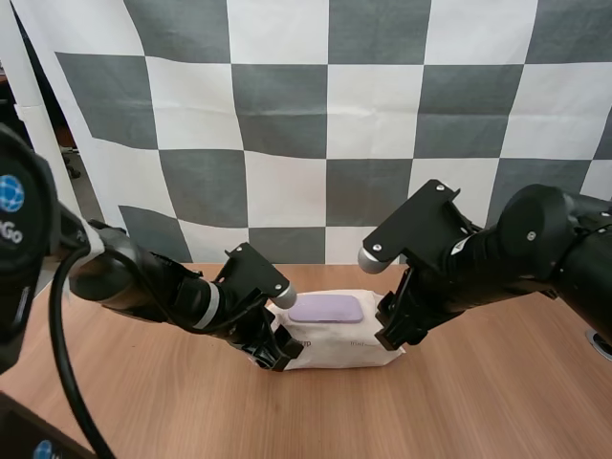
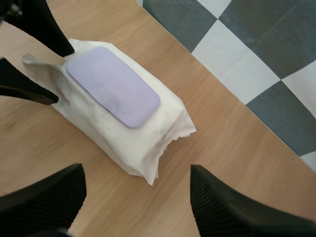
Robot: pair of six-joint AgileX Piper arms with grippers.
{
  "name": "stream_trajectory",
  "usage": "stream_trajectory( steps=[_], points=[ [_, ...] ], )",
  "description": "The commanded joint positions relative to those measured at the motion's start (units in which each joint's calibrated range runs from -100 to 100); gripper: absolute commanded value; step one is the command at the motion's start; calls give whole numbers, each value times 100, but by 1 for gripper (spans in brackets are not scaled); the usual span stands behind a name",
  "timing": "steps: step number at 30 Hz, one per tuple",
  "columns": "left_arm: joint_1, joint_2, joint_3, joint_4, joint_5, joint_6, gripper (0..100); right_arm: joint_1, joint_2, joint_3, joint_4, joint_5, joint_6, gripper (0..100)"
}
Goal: Open the wet wipes lid
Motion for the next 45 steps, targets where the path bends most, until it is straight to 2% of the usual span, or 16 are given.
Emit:
stream_trajectory(
  steps=[1,3,4,6,10,12,13,20,29,34,42,45],
  points=[
    [0,360,-52,-29,2,314,100,-2,51,-4,77,10,-116,100],
    [0,590,-125,-74,2,314,100,-2,106,-4,161,10,-244,100],
    [0,710,-178,-99,2,314,95,-2,145,-4,203,10,-305,100],
    [0,937,-295,-158,2,314,80,-2,201,-4,300,10,-439,100],
    [0,1241,-437,-320,189,314,33,-2,353,-4,458,10,-843,100],
    [0,1318,-482,-321,344,314,4,-2,426,-4,630,10,-1156,100],
    [0,1329,-482,-321,385,314,0,-2,472,-4,765,10,-1355,100],
    [0,1329,-482,-263,600,314,0,-2,1083,-4,1485,-53,-2510,100],
    [0,1329,-482,-254,702,314,0,5,2110,-4,2055,-616,-3587,100],
    [0,1329,-482,-229,721,314,0,141,2491,-4,2125,-1422,-3794,100],
    [0,1329,-482,-207,718,314,0,703,3026,-4,2075,-3064,-3794,100],
    [0,1329,-482,-109,718,314,0,813,3254,-4,1982,-3609,-3804,100]
  ],
)
